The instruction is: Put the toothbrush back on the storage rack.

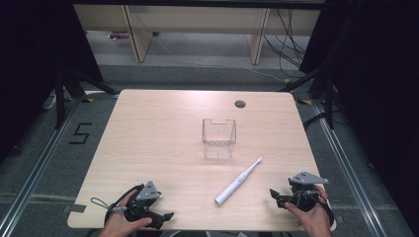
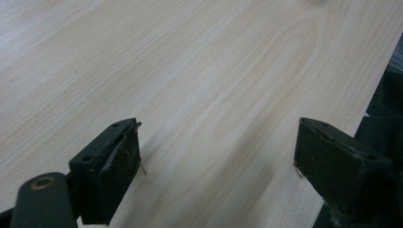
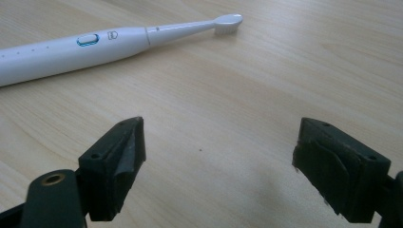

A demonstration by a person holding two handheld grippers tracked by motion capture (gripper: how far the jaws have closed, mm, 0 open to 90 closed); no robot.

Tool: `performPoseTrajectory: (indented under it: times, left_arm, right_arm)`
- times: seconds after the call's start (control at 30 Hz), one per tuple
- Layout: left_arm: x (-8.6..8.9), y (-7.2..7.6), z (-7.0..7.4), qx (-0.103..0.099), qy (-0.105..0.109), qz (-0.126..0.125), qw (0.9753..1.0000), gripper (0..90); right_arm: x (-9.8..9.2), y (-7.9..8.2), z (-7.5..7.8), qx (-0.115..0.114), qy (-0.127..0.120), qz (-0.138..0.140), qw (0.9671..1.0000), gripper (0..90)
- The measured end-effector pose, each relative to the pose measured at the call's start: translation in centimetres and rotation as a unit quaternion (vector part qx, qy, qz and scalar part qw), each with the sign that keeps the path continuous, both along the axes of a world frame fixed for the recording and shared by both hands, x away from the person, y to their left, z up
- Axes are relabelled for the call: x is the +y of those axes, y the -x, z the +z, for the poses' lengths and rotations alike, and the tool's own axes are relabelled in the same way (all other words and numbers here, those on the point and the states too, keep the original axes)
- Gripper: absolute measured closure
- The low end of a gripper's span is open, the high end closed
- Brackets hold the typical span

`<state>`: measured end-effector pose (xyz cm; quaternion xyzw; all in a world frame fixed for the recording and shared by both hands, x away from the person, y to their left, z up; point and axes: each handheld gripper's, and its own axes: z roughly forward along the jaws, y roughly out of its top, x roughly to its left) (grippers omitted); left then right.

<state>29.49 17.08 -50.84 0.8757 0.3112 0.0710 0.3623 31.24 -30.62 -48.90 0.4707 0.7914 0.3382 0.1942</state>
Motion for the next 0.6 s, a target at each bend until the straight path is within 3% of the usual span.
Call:
performPoseTrajectory:
  times: [0.03, 0.07, 0.17, 0.23, 0.3, 0.33, 0.37, 0.43, 0.47, 0.5, 0.6]
  left_arm:
    - [0.0, 0.0, 0.0, 0.0, 0.001, 0.0, 1.0, 14.9]
    - [0.1, 0.0, 0.1, -0.001, -0.005, -0.004, 1.0, 14.9]
    - [0.1, 0.0, 0.0, -0.001, -0.006, 0.004, 1.0, 14.8]
    - [0.1, 0.0, 0.1, -0.001, -0.006, -0.006, 1.0, 14.9]
    - [0.0, 0.0, 0.0, 0.0, 0.002, 0.0, 1.0, 14.9]
    - [0.1, -0.1, 0.0, -0.002, -0.008, -0.001, 1.0, 14.9]
    - [0.1, -0.1, 0.0, -0.001, -0.008, -0.003, 1.0, 14.9]
    - [0.1, -0.1, 0.0, -0.003, -0.01, -0.004, 0.9999, 14.9]
    - [0.1, -0.1, 0.0, -0.002, -0.007, -0.001, 1.0, 14.9]
    - [0.1, -0.1, 0.0, 0.0, -0.005, 0.005, 1.0, 14.9]
    - [0.1, -0.1, 0.0, -0.002, -0.006, 0.003, 1.0, 14.9]
  right_arm:
    - [0.0, 0.0, 0.0, 0.002, 0.001, 0.001, 1.0, 18.0]
    - [0.2, 0.1, -0.1, 0.008, -0.014, -0.004, 0.9999, 18.1]
    - [-0.1, -0.2, -0.2, -0.012, 0.001, 0.016, 0.9998, 18.1]
    - [0.1, -0.2, -0.1, -0.002, -0.007, 0.017, 0.9998, 18.1]
    - [0.2, 0.0, 0.0, 0.004, -0.004, 0.005, 1.0, 18.1]
    - [0.2, -0.3, 0.1, -0.014, 0.003, 0.015, 0.9998, 18.1]
    - [0.5, 0.0, 0.1, 0.004, -0.011, 0.004, 0.9999, 18.1]
    - [0.4, -0.3, 0.2, -0.015, -0.001, 0.018, 0.9997, 18.2]
    - [0.9, 0.1, 0.4, 0.014, -0.022, 0.002, 0.9997, 18.3]
    - [0.7, -0.2, 0.4, -0.009, -0.007, 0.016, 0.9998, 18.4]
    - [1.2, -0.1, 0.3, -0.007, -0.016, 0.019, 0.9997, 18.9]
